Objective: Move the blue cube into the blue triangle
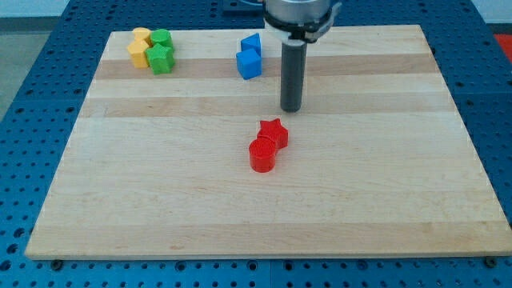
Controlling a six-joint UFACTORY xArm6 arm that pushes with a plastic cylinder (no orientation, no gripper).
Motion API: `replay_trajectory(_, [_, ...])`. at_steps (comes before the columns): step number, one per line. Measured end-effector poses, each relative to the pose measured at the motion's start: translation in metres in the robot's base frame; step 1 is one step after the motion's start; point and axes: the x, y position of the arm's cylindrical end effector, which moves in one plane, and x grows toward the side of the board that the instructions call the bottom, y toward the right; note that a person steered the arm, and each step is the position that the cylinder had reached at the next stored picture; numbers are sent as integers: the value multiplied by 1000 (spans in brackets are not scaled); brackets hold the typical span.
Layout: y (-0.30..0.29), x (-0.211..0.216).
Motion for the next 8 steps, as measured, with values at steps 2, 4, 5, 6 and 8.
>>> replay_trajectory(2, [8,-96])
replay_trajectory(4, [-8,-182])
replay_trajectory(5, [-51,-186])
replay_trajectory(6, [-101,-180])
replay_trajectory(8, [-114,-141])
